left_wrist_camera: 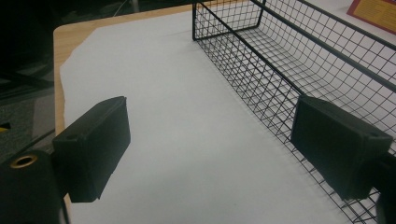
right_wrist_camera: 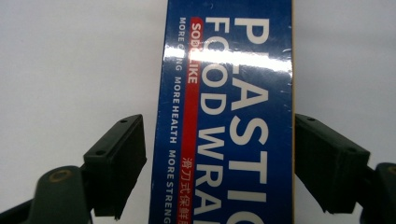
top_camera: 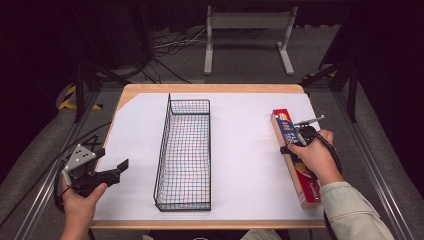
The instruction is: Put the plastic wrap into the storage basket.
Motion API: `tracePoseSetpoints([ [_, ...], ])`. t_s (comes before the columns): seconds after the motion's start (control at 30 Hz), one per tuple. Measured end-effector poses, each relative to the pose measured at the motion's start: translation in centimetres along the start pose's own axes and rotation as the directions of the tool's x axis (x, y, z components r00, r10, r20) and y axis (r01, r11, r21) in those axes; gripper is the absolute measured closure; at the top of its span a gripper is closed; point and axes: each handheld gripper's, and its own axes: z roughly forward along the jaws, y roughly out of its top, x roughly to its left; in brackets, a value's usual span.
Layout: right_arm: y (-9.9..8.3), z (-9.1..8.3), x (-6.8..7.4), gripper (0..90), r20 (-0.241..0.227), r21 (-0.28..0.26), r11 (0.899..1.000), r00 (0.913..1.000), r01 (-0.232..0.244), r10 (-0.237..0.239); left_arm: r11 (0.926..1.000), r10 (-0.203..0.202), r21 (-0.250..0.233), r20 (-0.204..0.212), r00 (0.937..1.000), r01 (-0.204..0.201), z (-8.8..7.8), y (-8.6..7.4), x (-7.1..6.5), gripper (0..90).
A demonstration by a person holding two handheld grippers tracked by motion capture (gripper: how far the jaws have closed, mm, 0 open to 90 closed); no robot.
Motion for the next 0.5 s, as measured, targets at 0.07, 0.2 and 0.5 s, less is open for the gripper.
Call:
tracePoseSetpoints([
  [0.07,0.0,0.3,0.0,25.4,-0.003,0.012,1.000,1.0000,-0.003,0.003,1.0000,-0.002,-0.001,0.005,1.0000,0.002,0.0,0.0,0.0,12.5],
  [0.2,-0.1,0.9,-0.1,28.8,0.002,0.048,0.999,0.9998,-0.018,0.018,1.0000,-0.007,-0.001,0.007,1.0000,0.007,0.0,0.0,0.1,12.5],
  [0.5,-0.1,1.4,0.3,35.4,0.044,0.089,0.995,0.9978,-0.053,0.049,1.0000,-0.007,0.001,0.005,1.0000,0.007,0.1,-0.1,0.0,12.5],
])
